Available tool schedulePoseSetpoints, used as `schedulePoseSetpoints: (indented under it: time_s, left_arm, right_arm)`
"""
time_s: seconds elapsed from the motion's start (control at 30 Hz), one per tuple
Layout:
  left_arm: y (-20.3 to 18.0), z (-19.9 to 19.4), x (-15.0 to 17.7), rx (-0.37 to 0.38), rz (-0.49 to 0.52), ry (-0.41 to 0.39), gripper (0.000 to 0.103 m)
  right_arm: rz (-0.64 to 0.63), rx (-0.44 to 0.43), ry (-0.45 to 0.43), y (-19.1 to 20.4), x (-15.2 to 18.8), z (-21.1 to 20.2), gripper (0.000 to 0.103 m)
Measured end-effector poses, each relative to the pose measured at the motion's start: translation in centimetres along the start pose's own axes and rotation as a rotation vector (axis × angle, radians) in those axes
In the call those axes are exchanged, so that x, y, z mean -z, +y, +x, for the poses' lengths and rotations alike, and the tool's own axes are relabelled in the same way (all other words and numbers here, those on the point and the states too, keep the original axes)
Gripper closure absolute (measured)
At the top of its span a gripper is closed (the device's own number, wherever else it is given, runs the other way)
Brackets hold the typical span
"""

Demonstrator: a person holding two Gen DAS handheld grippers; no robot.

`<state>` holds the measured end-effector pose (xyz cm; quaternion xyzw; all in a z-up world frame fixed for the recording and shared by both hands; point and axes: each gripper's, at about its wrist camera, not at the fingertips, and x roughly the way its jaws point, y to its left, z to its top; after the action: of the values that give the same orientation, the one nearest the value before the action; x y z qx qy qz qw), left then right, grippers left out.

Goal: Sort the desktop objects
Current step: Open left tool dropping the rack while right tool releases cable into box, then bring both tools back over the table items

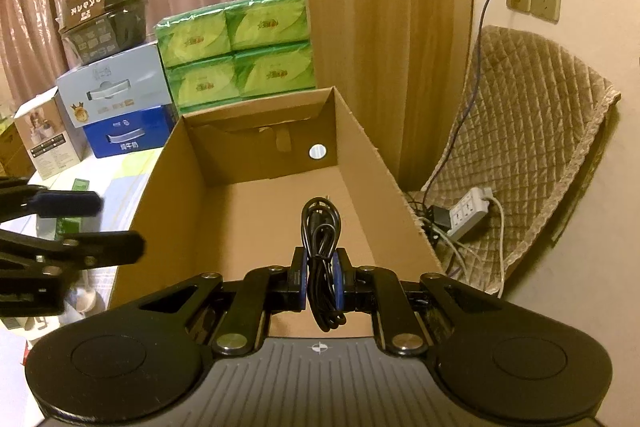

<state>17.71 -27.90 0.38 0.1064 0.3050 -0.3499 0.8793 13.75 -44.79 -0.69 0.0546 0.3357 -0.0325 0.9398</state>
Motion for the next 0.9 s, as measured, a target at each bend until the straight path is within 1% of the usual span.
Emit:
schedulePoseSetpoints:
  time_s: [0.13,0.27,0.33,0.37,0.4,0.43,0.47,0.5,0.53,0.63,0.7,0.73,0.77,0.8,0.9]
  left_arm:
    - [0.5,-0.9,0.3,-0.016,-0.01,-0.015,0.038]
    - [1.1,-2.1,0.8,-0.025,-0.026,-0.04,0.024]
    - [1.5,-2.8,1.1,-0.035,-0.026,-0.048,0.023]
    - [1.8,-3.2,1.2,-0.041,-0.034,-0.049,0.023]
    - [2.2,-3.5,1.4,-0.048,-0.043,-0.05,0.023]
    - [2.6,-4.0,1.6,-0.054,-0.051,-0.051,0.023]
    - [3.0,-4.4,1.7,-0.061,-0.058,-0.053,0.023]
    - [3.5,-5.0,2.0,-0.072,-0.066,-0.054,0.022]
    - [4.0,-5.5,2.2,-0.082,-0.071,-0.055,0.022]
    - [5.8,-7.5,3.2,-0.126,-0.091,-0.05,0.018]
    - [7.3,-9.1,3.9,-0.174,-0.097,-0.044,0.018]
    - [8.1,-9.9,4.3,-0.199,-0.108,-0.041,0.017]
    - [8.9,-10.8,4.7,-0.218,-0.12,-0.041,0.016]
    - [9.8,-11.7,5.1,-0.237,-0.134,-0.043,0.014]
    - [12.1,-14.4,6.4,-0.298,-0.17,-0.042,0.007]
  right_arm:
    - [0.004,-0.015,0.005,0.2,-0.2,0.6,0.093]
    - [0.014,-0.027,-0.006,0.3,-0.4,0.4,0.092]
    - [0.018,-0.02,-0.019,0.3,-0.5,0.0,0.088]
    - [0.02,-0.021,-0.023,0.2,-0.5,-0.3,0.081]
    - [0.023,-0.023,-0.025,0.3,-0.5,-0.5,0.072]
    - [0.024,-0.027,-0.03,0.3,-0.5,-0.8,0.068]
    - [0.023,-0.028,-0.036,0.5,-0.5,-1.2,0.059]
    - [0.02,-0.028,-0.043,0.7,-0.5,-1.5,0.053]
    - [0.015,-0.031,-0.053,1.1,-0.5,-2.0,0.051]
    - [0.012,-0.058,-0.076,2.4,-0.6,-3.3,0.042]
    - [0.009,-0.08,-0.099,3.6,-0.7,-4.3,0.031]
    - [0.006,-0.096,-0.115,4.3,-0.7,-4.9,0.028]
    - [0.0,-0.109,-0.13,5.1,-0.8,-5.4,0.021]
    - [-0.009,-0.123,-0.145,5.9,-0.8,-5.9,0.015]
    - [-0.047,-0.163,-0.185,8.9,-0.8,-7.1,0.004]
